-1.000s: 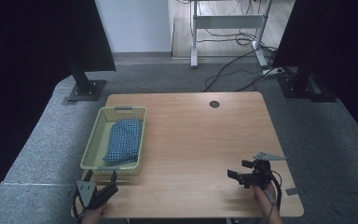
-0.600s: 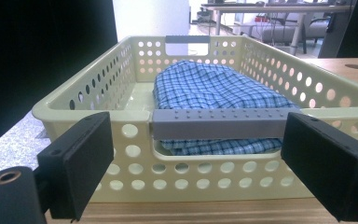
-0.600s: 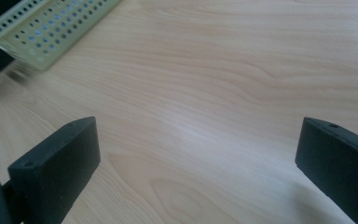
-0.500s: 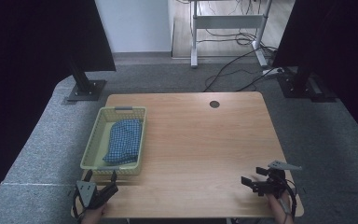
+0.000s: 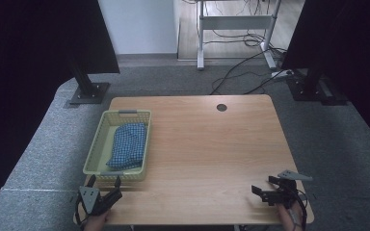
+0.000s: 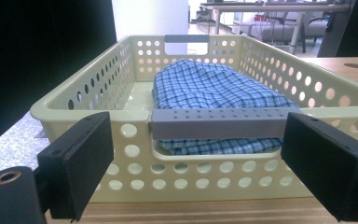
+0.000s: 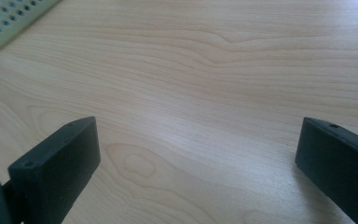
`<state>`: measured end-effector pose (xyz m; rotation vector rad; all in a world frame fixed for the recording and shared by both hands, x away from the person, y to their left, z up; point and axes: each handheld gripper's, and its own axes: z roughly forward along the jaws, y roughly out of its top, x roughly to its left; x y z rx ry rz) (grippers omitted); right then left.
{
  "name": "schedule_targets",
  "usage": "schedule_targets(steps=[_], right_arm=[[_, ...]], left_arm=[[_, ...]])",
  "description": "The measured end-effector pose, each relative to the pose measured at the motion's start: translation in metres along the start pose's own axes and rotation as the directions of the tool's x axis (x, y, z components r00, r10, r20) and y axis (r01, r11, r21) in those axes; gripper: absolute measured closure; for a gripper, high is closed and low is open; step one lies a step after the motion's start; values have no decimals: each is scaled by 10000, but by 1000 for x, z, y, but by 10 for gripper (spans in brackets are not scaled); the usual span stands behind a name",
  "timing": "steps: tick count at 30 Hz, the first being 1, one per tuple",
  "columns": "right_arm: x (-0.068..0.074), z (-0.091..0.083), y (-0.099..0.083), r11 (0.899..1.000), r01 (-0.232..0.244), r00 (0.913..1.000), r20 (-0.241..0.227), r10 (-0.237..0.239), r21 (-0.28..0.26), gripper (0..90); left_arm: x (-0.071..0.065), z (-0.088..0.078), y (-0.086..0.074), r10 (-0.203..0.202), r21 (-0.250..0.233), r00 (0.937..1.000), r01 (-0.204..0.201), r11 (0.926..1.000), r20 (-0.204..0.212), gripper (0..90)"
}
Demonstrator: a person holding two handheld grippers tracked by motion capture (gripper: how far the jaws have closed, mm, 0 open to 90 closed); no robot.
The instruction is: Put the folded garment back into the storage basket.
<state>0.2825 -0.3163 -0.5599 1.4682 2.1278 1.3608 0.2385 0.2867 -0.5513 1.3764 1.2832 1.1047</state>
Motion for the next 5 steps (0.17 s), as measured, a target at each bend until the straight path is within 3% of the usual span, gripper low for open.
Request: schedule_targets(steps=[5], right_arm=[[5,1,-1,9995,309,9990,323,-309,-13,0]], left_arm=[[0,0,0,5,-18,10000,-5,10000,26,92]])
